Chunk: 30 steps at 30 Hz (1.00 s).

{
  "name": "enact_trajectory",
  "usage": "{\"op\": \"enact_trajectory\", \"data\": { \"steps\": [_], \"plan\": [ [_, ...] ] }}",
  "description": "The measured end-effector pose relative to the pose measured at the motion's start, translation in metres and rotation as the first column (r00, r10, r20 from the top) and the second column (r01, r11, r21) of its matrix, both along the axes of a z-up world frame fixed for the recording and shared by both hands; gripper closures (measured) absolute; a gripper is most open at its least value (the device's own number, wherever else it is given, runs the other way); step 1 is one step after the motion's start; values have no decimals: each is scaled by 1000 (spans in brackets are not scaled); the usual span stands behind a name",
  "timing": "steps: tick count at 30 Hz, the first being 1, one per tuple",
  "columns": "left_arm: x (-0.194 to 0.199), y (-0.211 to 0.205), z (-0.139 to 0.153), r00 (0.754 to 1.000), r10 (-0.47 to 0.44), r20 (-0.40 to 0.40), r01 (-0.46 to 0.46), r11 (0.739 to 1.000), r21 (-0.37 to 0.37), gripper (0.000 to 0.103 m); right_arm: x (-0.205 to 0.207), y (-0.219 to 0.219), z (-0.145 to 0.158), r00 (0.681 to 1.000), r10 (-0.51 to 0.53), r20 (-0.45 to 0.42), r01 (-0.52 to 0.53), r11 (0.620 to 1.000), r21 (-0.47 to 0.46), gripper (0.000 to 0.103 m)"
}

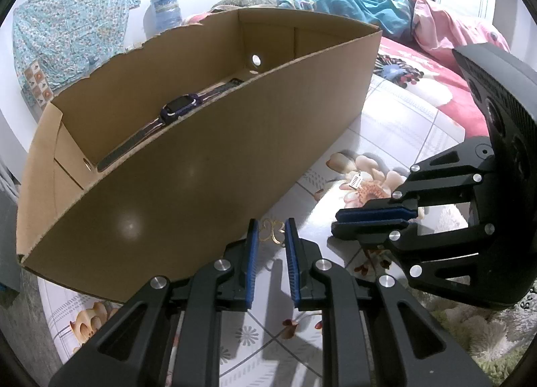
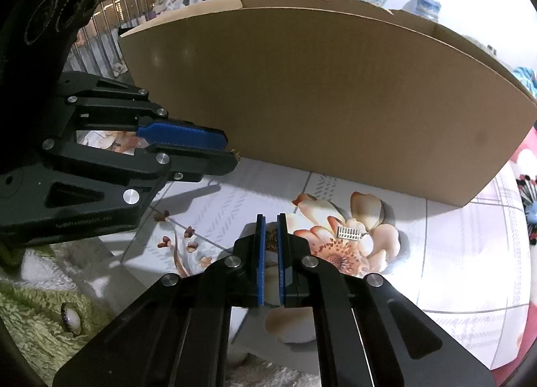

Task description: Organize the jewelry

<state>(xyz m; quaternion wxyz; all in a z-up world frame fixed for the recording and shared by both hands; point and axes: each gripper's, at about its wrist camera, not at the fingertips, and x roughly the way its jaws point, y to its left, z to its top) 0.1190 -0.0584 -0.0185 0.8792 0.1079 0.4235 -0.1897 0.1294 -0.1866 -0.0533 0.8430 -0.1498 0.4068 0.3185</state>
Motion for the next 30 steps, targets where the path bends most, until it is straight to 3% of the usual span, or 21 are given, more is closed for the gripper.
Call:
{"op": "enact_trajectory", "data": {
  "steps": [3,14,16,20,30],
  "plan": [
    [0,0,0,1000,0,2,0,1000,-1,88,1,-4,2,1000,-1,-1,1,1000,7,103],
    [-5,0,4,1000,-6,16,6,1000,-1,88,-2,-24,6,1000,-21,2,21,999,37,103],
    [-7,-1,4,1000,-7,17,7,1000,-3,88,-2,-24,6,1000,-29,-7,30,999,39,101],
    [-8,-2,5,1000,-10,18,10,1000,-3,88,-2,-18,7,999,-32,-1,32,999,32,80],
    [-8,0,5,1000,-6,14,6,1000,-6,88,-6,-15,6,1000,11,-10,-11,1000,-18,83]
  ]
}}
